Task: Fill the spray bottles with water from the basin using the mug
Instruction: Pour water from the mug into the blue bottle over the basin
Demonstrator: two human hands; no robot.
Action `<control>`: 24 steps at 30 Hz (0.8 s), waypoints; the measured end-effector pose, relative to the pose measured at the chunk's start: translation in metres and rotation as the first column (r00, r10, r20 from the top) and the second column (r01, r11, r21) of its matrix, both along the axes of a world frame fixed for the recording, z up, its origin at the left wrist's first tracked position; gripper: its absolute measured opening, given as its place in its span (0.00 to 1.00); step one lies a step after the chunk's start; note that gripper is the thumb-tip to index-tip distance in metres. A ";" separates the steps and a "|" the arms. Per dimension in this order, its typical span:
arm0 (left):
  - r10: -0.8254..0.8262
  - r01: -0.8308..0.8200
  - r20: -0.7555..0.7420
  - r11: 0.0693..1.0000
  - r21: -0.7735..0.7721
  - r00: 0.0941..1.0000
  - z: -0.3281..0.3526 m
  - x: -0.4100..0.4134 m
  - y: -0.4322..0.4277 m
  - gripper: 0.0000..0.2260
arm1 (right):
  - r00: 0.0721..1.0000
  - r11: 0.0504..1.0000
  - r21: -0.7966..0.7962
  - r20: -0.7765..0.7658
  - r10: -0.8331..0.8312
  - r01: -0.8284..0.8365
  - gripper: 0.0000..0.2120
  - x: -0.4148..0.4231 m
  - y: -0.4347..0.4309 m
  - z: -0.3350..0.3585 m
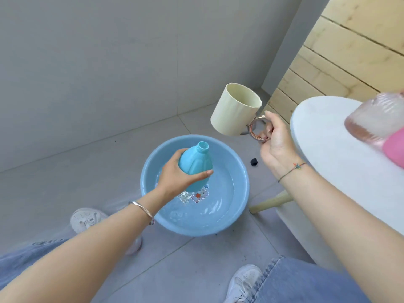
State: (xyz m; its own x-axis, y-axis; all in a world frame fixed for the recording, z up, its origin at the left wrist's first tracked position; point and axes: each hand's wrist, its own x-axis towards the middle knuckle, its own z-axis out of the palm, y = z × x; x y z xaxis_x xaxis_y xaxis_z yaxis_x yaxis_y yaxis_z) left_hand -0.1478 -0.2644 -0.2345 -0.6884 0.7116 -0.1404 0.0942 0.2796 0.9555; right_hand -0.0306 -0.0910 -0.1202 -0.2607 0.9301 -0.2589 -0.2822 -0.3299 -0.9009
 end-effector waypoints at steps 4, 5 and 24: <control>-0.071 0.072 -0.026 0.996 0.045 0.997 0.047 0.011 0.016 0.31 | 0.996 0.995 0.031 -0.009 -0.092 0.093 0.16 0.031 0.021 0.056; -0.083 0.085 -0.029 0.994 0.062 0.996 0.059 0.016 0.022 0.29 | 0.993 0.992 0.044 -0.012 -0.117 0.117 0.16 0.044 0.028 0.067; -0.292 0.298 -0.062 0.937 0.184 0.955 0.166 0.143 0.092 0.31 | 0.914 0.915 -0.017 0.043 -0.403 0.404 0.13 0.209 0.060 0.040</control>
